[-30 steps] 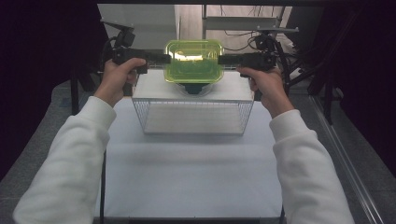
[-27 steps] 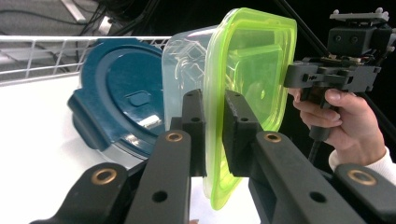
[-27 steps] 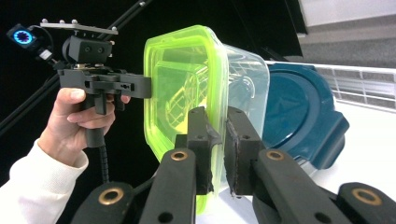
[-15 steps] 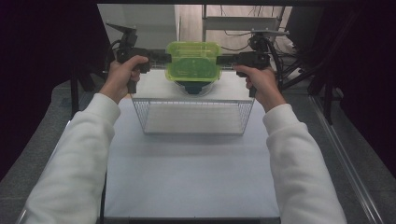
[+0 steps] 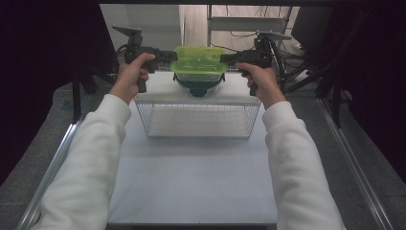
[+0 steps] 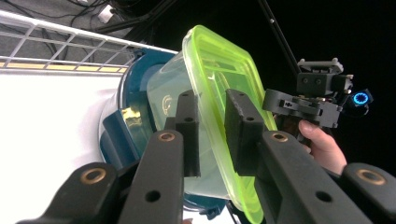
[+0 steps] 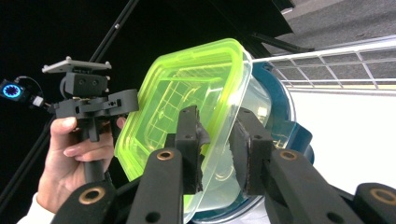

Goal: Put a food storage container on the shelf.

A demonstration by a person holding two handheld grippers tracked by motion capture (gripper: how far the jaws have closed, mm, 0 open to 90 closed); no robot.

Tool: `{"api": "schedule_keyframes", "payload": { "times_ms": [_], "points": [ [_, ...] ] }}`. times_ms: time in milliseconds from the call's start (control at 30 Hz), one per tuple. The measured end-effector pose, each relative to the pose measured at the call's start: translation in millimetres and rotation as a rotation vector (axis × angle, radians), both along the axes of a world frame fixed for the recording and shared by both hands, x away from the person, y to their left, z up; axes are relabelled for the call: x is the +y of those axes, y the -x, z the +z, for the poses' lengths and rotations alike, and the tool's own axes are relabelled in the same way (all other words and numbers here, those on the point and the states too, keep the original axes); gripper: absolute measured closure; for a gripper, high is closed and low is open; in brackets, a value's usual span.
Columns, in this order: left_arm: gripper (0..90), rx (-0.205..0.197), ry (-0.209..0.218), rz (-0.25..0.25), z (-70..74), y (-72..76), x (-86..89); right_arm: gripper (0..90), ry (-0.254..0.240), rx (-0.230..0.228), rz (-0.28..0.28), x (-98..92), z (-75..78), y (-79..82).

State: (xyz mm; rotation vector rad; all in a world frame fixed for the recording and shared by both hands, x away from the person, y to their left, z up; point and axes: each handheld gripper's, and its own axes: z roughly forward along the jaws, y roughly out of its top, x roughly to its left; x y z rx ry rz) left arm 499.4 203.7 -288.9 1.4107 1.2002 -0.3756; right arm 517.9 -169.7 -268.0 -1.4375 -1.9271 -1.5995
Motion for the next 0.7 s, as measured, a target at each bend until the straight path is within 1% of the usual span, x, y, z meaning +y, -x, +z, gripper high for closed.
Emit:
{"api": "schedule_keyframes", "payload": {
  "times_ms": [67, 167, 200, 233, 267, 300, 333, 367, 433, 467, 533, 567, 600, 633, 667, 700],
  "points": [
    [75.2, -0.001, 0.01, -0.001, -2.2, -1.7, 0.3, 70.9, -0.01, 0.003, -0.005, 0.2, -2.1, -1.9],
    [72.8, -0.003, 0.008, 0.005, -4.3, -2.6, -0.2, 68.3, -0.012, -0.003, -0.012, 1.2, -4.0, -2.9],
    [70.8, -0.003, 0.008, 0.005, -4.3, -2.6, -0.2, 68.3, -0.012, -0.003, -0.012, 1.2, -4.0, -2.9],
    [67.0, -0.008, 0.005, 0.007, -6.6, -3.5, -1.4, 63.5, 0.003, -0.02, -0.015, 3.1, -5.0, -3.3],
    [62.9, -0.008, 0.005, 0.007, -6.6, -3.5, -1.4, 60.1, 0.016, -0.027, -0.024, 4.2, -5.4, -3.2],
    [56.3, -0.01, -0.004, 0.028, -8.2, -4.1, -2.4, 56.8, 0.024, -0.029, -0.032, 5.0, -6.0, -3.3],
    [49.3, -0.01, -0.004, 0.028, -8.2, -4.1, -2.4, 56.8, 0.024, -0.029, -0.032, 5.0, -6.0, -3.3],
    [43.1, -0.026, -0.007, 0.06, -8.9, -3.7, -1.3, 50.0, 0.016, -0.043, -0.041, 4.6, -6.5, -3.3],
    [35.1, -0.051, 0.0, 0.077, -8.1, -2.6, 1.8, 44.2, 0.006, -0.071, -0.066, 2.2, -5.2, -2.3],
    [32.5, -0.065, 0.0, 0.084, -7.0, -1.4, 3.2, 41.9, -0.004, -0.077, -0.071, 0.7, -4.3, -1.7],
    [30.2, -0.098, -0.007, 0.077, -4.2, 2.1, 5.9, 39.9, -0.009, -0.105, -0.08, -3.0, -1.7, 0.7],
    [29.4, -0.111, -0.014, 0.077, -2.6, 4.5, 7.1, 38.9, -0.003, -0.122, -0.078, -4.4, -0.1, 2.7],
    [29.2, -0.13, -0.029, 0.076, -1.1, 7.0, 8.6, 38.1, 0.009, -0.14, -0.074, -5.9, 1.4, 4.9],
    [29.1, -0.13, -0.029, 0.076, -1.1, 7.0, 8.6, 37.5, 0.019, -0.158, -0.073, -7.5, 2.9, 7.7],
    [29.0, -0.143, -0.042, 0.074, 0.7, 9.8, 10.0, 36.7, 0.027, -0.175, -0.071, -9.1, 4.4, 10.5],
    [28.9, -0.167, -0.076, 0.075, 2.6, 16.1, 13.2, 36.0, 0.036, -0.19, -0.068, -10.9, 5.9, 13.4]
  ]
}}
